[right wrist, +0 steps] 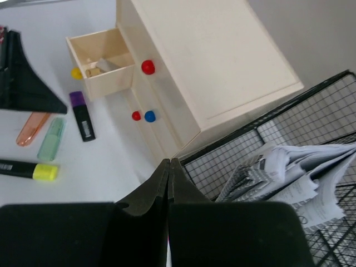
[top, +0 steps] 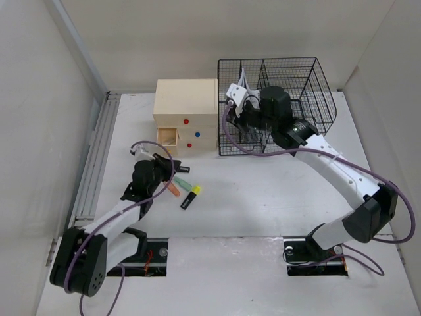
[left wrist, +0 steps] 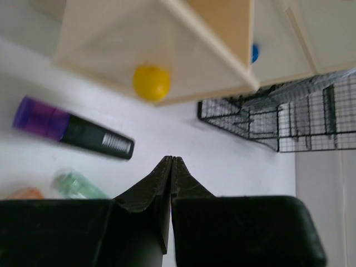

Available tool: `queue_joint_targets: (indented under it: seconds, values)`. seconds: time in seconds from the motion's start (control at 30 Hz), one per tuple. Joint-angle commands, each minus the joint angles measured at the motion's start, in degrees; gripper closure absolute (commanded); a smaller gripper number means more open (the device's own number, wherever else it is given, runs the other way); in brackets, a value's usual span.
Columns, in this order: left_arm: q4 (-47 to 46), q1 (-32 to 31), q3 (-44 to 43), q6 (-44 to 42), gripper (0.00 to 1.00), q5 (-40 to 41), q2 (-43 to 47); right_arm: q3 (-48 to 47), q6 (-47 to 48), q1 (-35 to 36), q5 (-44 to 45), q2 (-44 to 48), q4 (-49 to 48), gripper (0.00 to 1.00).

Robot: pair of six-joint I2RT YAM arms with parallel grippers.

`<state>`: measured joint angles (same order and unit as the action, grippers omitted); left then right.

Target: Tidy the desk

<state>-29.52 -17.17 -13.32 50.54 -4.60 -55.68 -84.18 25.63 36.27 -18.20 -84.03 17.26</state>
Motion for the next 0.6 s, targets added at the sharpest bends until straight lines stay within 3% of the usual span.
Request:
queue_joint_targets:
  seconds: [0.0,0.57]
  values:
    - [-12.7,1.3,-4.7,0.1,1.00,-0.2,-4.2,1.3,-1.5,-0.7,-6.6,0.6,-2.3,1.00]
    - [-10.9,7.4,-17.9,-2.6,1.00,4.5,-20.2,2.4,-2.0,-1.7,-8.0,1.1,-2.3,1.00]
